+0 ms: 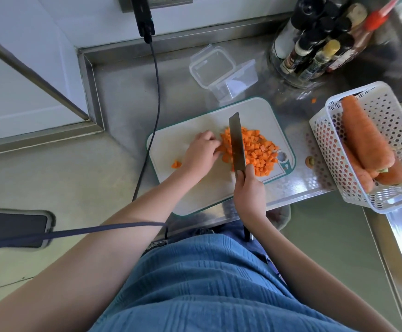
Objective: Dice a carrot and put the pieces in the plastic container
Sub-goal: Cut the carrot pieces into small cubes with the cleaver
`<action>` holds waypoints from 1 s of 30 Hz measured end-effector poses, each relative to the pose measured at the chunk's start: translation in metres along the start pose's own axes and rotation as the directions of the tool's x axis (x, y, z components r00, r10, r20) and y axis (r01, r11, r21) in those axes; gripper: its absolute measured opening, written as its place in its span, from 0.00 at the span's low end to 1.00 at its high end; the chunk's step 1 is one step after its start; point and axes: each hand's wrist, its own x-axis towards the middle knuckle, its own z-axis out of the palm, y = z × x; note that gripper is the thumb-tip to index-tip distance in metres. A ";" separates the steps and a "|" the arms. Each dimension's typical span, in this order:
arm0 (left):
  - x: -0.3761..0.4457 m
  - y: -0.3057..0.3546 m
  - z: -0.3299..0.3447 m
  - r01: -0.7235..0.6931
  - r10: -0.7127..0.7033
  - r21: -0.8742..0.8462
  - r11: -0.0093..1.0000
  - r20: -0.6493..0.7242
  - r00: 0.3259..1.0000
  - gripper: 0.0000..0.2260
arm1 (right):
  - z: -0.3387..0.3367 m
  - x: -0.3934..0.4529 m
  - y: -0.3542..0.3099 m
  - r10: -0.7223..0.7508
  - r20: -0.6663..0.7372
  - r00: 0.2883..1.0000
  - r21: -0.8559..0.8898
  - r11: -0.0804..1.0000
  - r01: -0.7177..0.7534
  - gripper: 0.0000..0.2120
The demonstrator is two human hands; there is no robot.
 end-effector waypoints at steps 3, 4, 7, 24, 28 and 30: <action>0.002 0.003 0.004 -0.014 0.014 0.002 1.000 -0.012 1.000 0.06 | -0.003 -0.001 0.002 -0.003 -0.026 1.000 0.031 1.000 0.004 0.08; 0.003 0.004 0.004 -0.007 0.007 -0.008 1.000 -0.025 1.000 0.05 | -0.005 -0.001 0.002 -0.003 -0.034 0.999 0.044 0.999 0.004 0.09; 0.003 0.004 0.003 -0.005 0.005 -0.001 1.000 -0.035 0.999 0.05 | -0.010 -0.001 0.002 -0.018 -0.056 0.998 0.079 0.997 0.022 0.08; -0.080 -0.036 -0.031 -0.030 0.031 -0.072 0.997 0.016 0.999 0.18 | 0.003 -0.009 -0.003 -0.062 0.038 0.997 0.101 0.993 0.058 0.08; -0.085 -0.030 -0.020 -0.038 0.038 0.005 0.999 0.036 0.999 0.18 | 0.009 -0.011 -0.010 -0.067 0.054 0.996 0.092 0.994 0.062 0.07; -0.081 -0.026 -0.016 0.008 -0.007 -0.049 0.999 0.015 1.000 0.15 | 0.011 -0.012 -0.015 -0.068 0.067 0.995 0.101 0.993 0.061 0.06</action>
